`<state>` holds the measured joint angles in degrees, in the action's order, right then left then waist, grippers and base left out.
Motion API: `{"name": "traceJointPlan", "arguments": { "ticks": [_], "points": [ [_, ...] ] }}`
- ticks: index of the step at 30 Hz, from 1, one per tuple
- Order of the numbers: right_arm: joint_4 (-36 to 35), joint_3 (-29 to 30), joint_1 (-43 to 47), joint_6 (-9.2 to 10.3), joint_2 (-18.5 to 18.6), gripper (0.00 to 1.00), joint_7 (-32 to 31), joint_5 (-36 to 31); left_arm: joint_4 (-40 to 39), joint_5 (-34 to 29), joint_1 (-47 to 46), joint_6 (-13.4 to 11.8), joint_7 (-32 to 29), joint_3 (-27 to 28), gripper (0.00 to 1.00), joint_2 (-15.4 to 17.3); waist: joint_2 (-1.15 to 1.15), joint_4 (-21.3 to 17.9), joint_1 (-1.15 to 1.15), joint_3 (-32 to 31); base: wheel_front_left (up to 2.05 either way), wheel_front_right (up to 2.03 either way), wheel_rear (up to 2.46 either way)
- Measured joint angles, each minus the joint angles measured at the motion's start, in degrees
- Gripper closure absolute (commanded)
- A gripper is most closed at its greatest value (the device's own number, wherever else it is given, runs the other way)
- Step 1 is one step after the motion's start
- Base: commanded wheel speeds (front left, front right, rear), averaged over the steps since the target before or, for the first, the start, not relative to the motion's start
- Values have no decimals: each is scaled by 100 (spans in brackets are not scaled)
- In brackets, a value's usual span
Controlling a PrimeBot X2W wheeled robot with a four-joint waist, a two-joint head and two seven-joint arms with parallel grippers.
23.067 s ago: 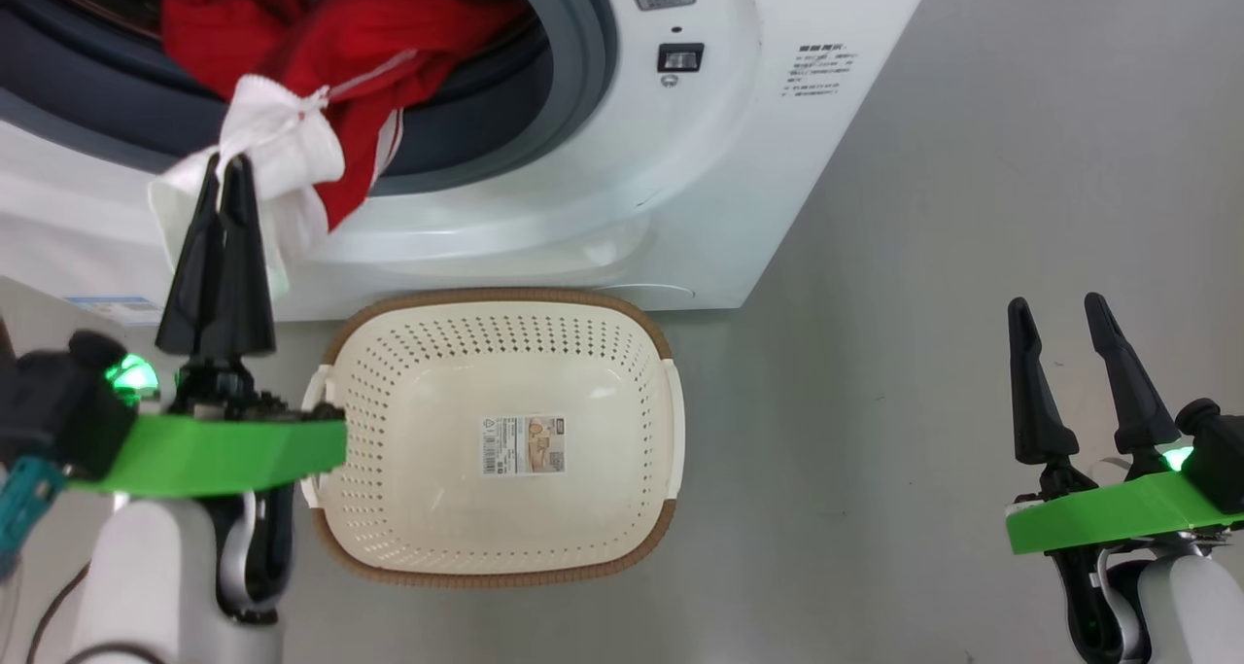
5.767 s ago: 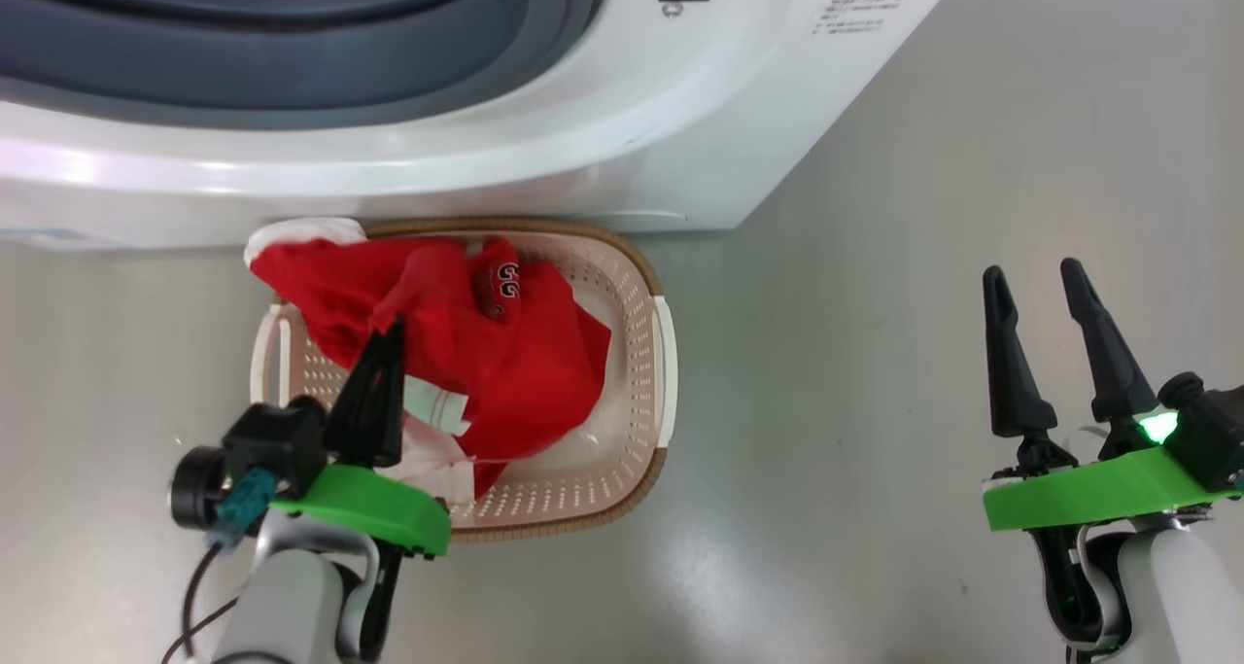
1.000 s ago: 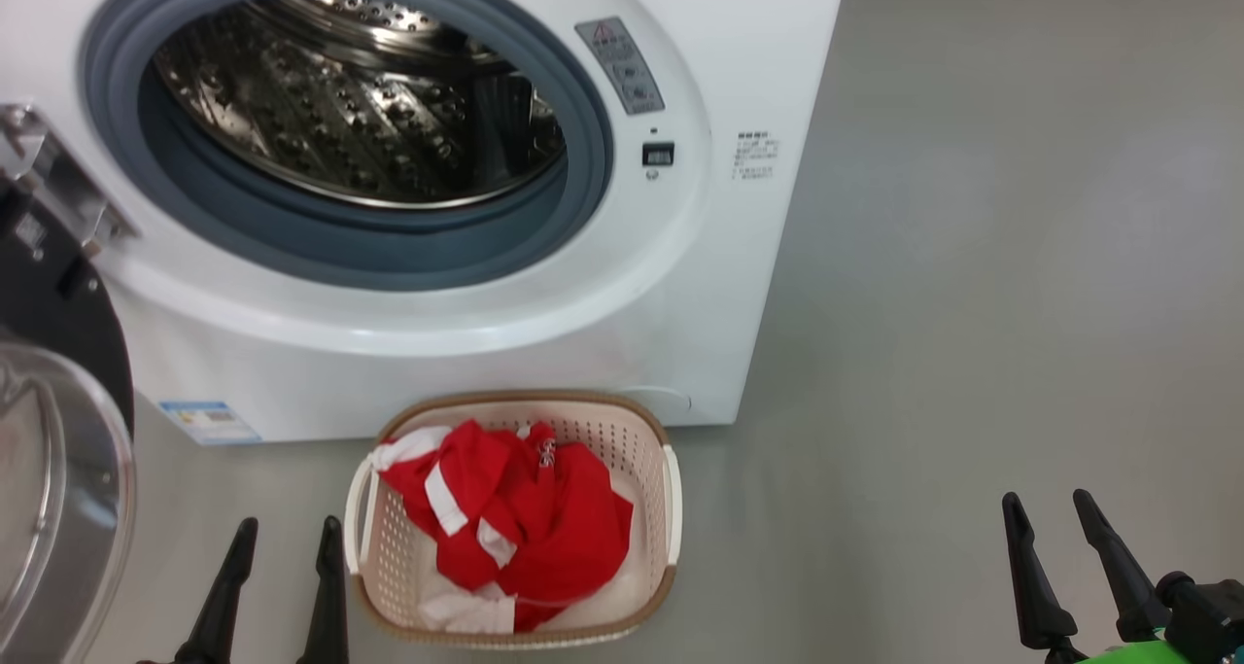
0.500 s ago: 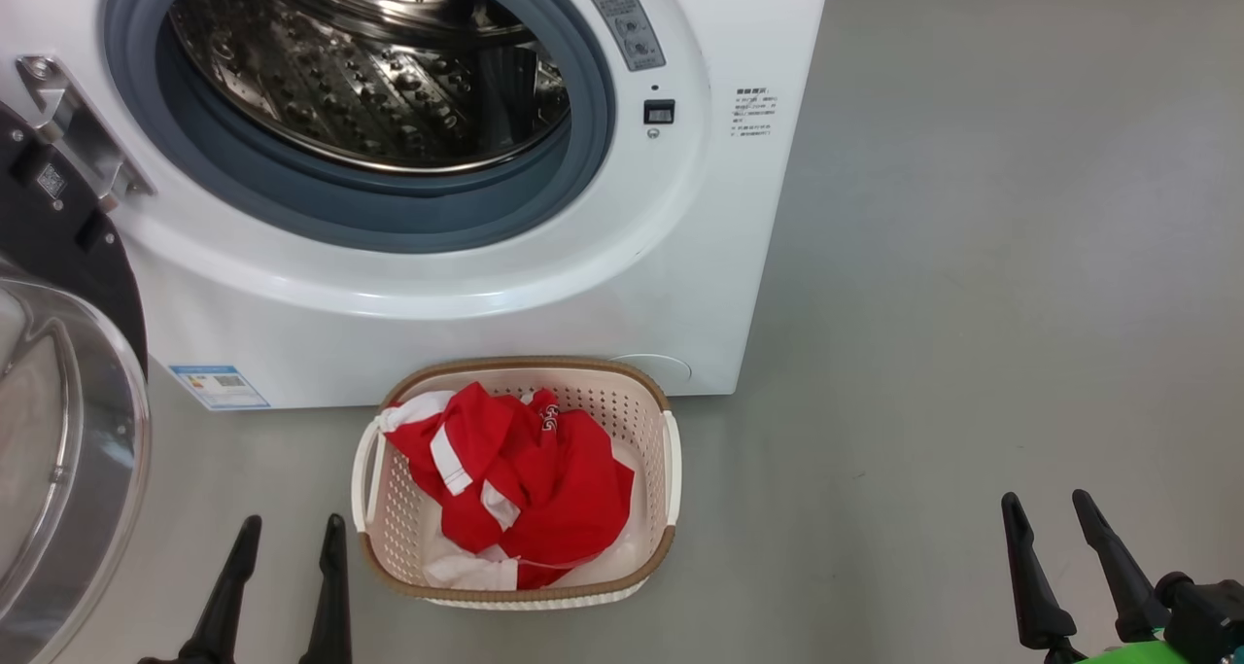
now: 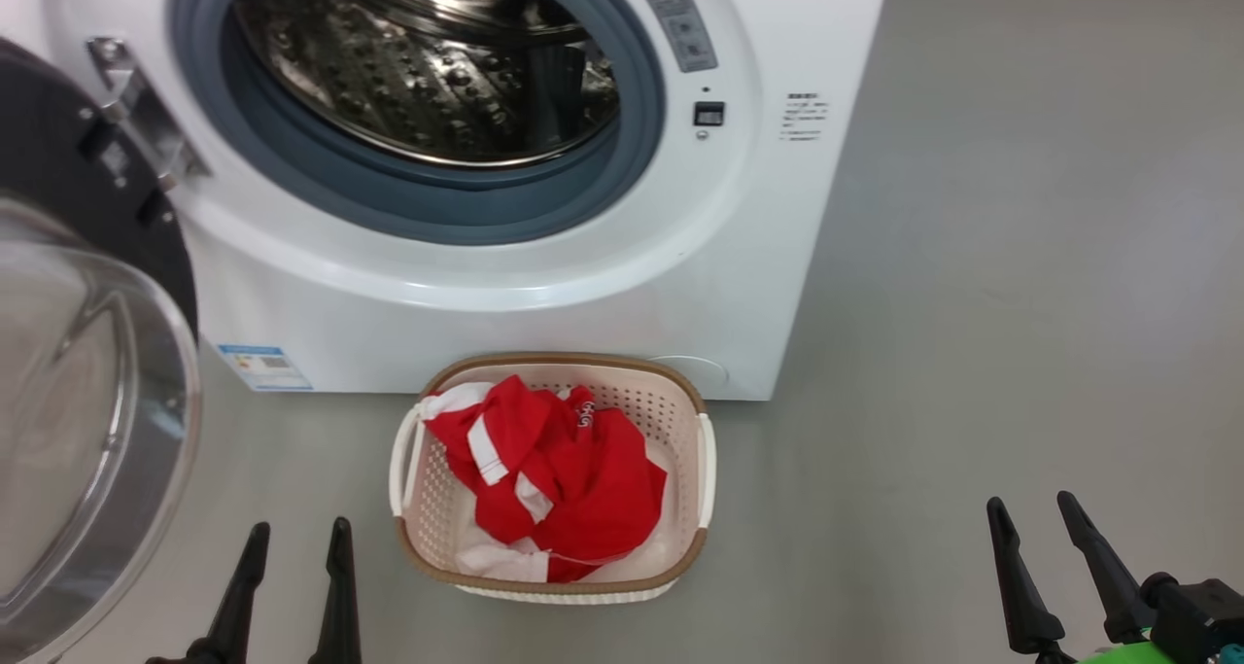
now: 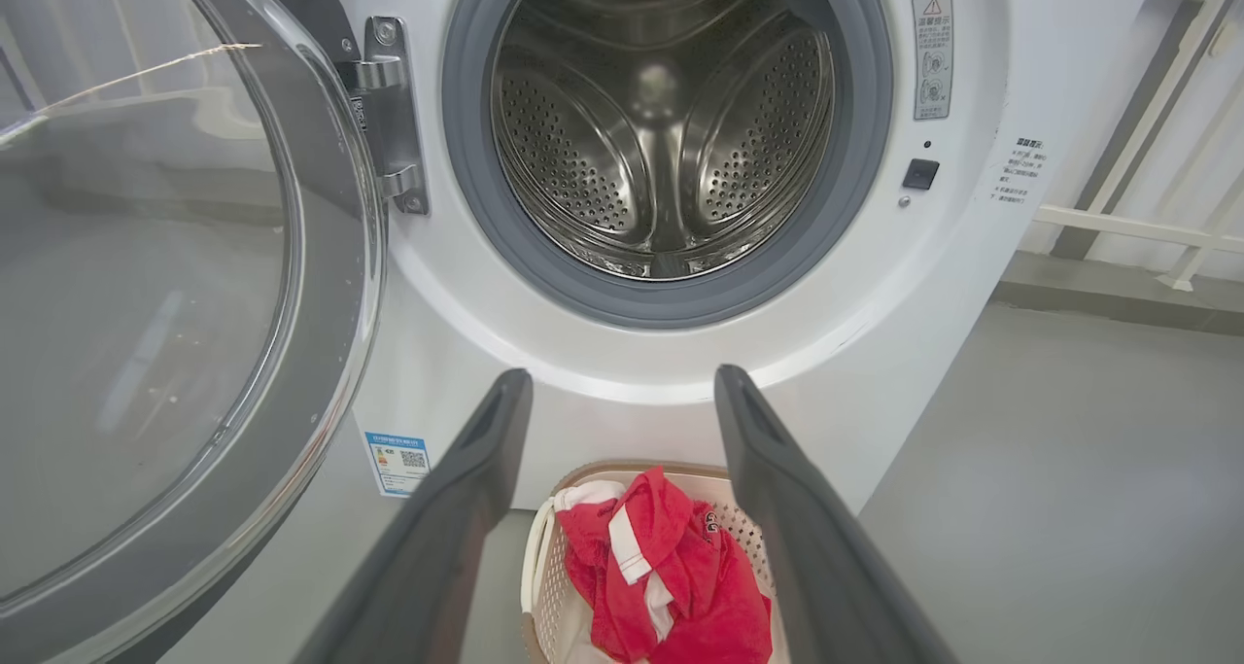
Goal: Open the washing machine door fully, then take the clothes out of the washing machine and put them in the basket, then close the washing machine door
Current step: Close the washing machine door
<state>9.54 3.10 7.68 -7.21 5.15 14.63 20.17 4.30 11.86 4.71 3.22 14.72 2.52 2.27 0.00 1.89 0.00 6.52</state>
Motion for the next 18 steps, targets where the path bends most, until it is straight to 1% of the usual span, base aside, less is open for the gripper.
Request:
{"name": "traceJointPlan", "arguments": {
  "ticks": [4, 5, 10, 18],
  "points": [
    [23, -73, -1, 0, 37, 0, 0, 0, 4, 83, 9, -132, 0, -78, 0, -1, 0, 218, 0, -25, 0, 0, 0],
    [37, -153, -3, 0, 98, 0, 0, 0, 4, 129, 16, -178, 0, -98, 0, 0, 0, 352, 0, -42, 0, 0, 0],
    [83, -318, -87, 0, 222, 0, 0, 0, 45, 269, 130, -227, 0, -212, 0, 0, 0, 746, 0, -88, 0, 0, 0],
    [163, -573, -137, 0, 390, 0, 0, 74, 116, 437, 219, -330, 0, -381, 0, 2, 0, 1502, 0, -174, 0, 0, 0]
  ]
}}
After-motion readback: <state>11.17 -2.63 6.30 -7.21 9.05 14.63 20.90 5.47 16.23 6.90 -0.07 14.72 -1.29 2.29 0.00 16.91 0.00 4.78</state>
